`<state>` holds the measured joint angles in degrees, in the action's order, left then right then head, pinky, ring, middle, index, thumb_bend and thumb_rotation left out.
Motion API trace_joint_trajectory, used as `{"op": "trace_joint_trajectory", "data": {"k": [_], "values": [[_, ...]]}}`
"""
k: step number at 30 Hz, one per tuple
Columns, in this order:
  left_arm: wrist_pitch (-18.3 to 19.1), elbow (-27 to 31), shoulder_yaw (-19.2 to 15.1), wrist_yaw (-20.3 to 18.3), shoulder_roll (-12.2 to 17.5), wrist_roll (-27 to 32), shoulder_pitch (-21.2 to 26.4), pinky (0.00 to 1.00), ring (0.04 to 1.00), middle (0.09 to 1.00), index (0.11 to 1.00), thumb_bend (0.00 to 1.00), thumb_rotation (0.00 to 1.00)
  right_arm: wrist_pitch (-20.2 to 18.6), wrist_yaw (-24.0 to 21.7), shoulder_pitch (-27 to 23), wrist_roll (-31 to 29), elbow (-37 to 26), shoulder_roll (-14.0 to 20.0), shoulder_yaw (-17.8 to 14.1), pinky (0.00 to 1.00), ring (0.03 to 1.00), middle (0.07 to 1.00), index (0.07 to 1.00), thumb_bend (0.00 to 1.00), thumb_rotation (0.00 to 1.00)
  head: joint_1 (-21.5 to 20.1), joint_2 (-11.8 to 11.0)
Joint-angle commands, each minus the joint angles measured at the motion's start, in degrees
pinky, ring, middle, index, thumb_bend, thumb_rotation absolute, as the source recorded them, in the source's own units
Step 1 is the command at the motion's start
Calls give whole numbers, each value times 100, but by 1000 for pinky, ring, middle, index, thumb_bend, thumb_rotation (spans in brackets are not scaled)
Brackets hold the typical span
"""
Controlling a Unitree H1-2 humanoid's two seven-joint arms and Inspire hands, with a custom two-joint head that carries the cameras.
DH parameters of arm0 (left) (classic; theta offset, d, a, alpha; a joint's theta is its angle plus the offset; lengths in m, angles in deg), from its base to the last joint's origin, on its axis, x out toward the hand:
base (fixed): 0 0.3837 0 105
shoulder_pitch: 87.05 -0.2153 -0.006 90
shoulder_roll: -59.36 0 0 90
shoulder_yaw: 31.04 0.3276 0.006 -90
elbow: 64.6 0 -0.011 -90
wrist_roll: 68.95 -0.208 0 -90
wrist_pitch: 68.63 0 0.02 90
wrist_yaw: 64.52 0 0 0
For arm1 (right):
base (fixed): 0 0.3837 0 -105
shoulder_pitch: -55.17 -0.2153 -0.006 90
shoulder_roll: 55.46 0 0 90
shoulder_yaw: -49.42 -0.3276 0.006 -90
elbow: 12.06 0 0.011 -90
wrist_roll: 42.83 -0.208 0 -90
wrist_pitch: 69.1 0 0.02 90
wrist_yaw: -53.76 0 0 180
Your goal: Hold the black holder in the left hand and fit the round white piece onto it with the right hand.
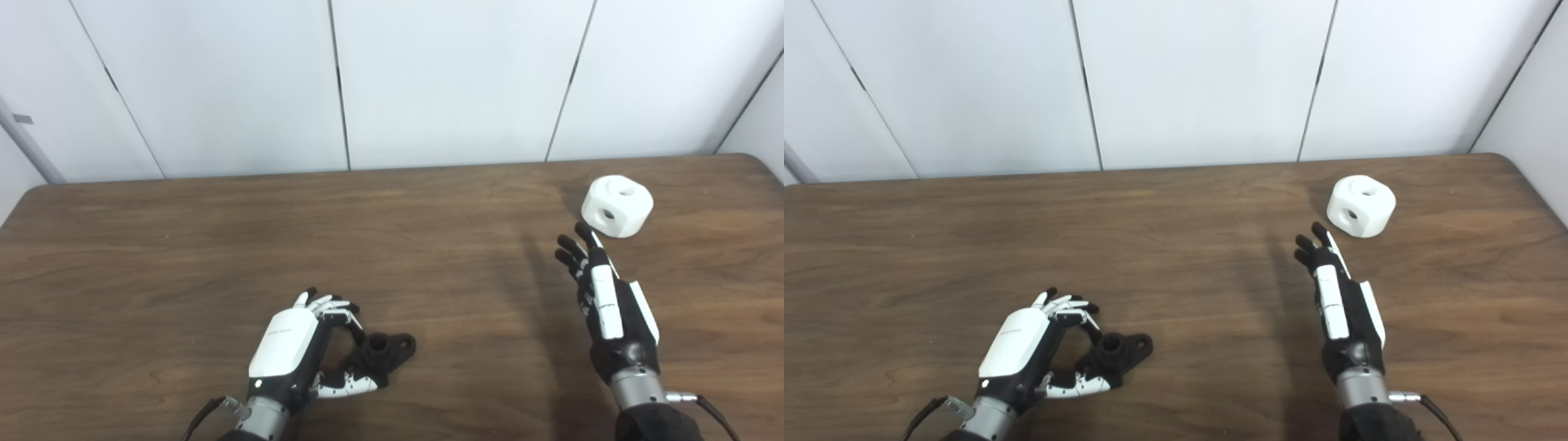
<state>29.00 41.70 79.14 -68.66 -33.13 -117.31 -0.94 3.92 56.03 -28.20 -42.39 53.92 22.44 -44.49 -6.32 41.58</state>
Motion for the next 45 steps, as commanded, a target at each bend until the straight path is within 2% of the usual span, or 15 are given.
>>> {"op": "trace_joint_trajectory", "data": {"k": [1,4,8,14,18,21,22,26,32,39,45], "values": [[-88,-58,17,5,-8,-72,33,1000,867,785,485,522,48,98,-13,-180,127,-215,114,-22,1000,924,898,922,564,864,-102,-6],[-88,-46,8,-24,8,-54,35,1000,873,788,485,522,49,112,37,-266,483,-226,295,5,1000,954,909,912,581,780,-243,-18],[-131,-64,12,-23,25,-34,42,1000,872,785,485,522,49,-127,57,-416,1314,-346,656,64,915,927,916,886,625,714,-547,-57],[-205,-50,27,-81,74,-30,33,977,859,781,485,522,48,-466,-8,-715,1623,-460,965,-124,924,918,909,869,683,548,-938,-157],[-221,-19,-12,-115,110,-40,26,958,854,775,485,522,48,-861,9,-976,1828,-492,1079,-282,956,922,905,860,722,443,-1206,-229],[-272,-17,-48,-100,128,-23,14,943,846,767,485,522,48,-976,-62,-1147,2443,-414,1316,-259,919,914,904,856,755,438,-1364,-277],[-282,-5,-59,-110,137,-15,12,940,844,764,485,521,47,-985,-133,-1218,2666,-379,1405,-266,934,942,924,865,760,487,-1420,-289],[-320,29,-93,-143,177,8,4,933,839,759,485,521,45,-993,-341,-1460,3165,-247,1555,-336,960,993,958,860,777,494,-1580,-327],[-418,37,-135,-167,233,26,6,915,830,752,485,521,44,-993,-572,-1900,3476,159,1681,-478,946,1000,984,839,818,377,-1735,-378],[-444,90,-181,-244,231,59,-22,893,824,741,484,520,43,-952,-569,-2391,3822,1019,2111,-225,998,1000,1000,824,870,316,-1776,-395],[-437,155,-191,-332,234,1,-38,883,819,733,484,520,44,-993,-802,-2753,4192,1616,2209,-219,1000,1000,1000,817,895,306,-1756,-386]]}}
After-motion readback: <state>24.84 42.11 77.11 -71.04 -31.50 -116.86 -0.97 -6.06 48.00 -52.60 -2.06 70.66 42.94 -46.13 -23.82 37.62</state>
